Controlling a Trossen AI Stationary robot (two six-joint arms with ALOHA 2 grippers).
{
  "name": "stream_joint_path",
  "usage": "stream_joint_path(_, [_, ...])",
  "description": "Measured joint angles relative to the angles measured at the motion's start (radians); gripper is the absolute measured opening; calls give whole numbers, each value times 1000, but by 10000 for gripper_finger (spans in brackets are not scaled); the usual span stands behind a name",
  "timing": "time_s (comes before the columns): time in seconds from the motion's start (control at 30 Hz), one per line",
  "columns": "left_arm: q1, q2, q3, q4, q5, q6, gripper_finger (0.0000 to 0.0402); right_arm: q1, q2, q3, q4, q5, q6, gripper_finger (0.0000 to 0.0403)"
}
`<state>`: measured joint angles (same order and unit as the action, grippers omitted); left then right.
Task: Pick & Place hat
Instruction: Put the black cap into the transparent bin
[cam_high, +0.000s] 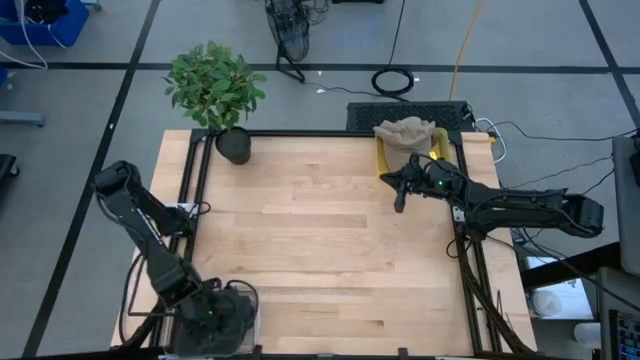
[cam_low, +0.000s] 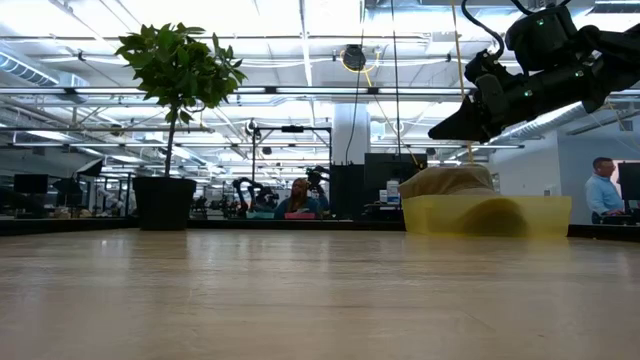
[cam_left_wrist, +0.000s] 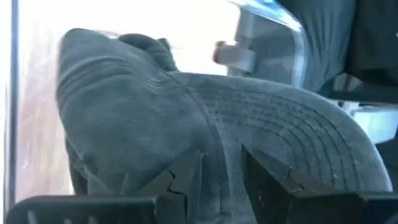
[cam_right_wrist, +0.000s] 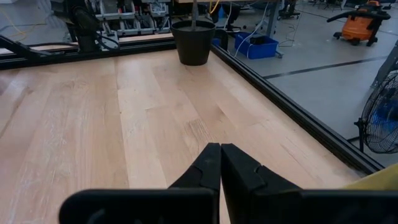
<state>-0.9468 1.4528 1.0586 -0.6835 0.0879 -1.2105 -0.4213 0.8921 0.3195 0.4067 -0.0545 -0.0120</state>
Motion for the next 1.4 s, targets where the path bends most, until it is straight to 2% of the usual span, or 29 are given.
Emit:
stream_joint_path(0.23, [43,-2,-92,7,18,14,120,0,0,0,-1,0,0,0])
stream_joint_path(0.43, [56,-2,-106,7,16,33,120,0,0,0,0,0,0,0])
stream_joint_path(0.7, [40,2,-107,7,-42,51,120,0,0,0,0,0,-3,0])
stream_joint_path(0.87, [28,43,-107,-18,-78,92,120,0,0,0,-1,0,-3,0])
stream_joint_path(1.1, [16,121,-105,-1,-63,208,120,0,0,0,-1,0,-3,0])
stream_joint_path(1.23, [31,86,-103,-13,-23,234,120,0,0,0,0,0,-2,0])
stream_joint_path(1.4, [44,-8,-105,-36,-47,221,120,0,0,0,0,0,-3,0])
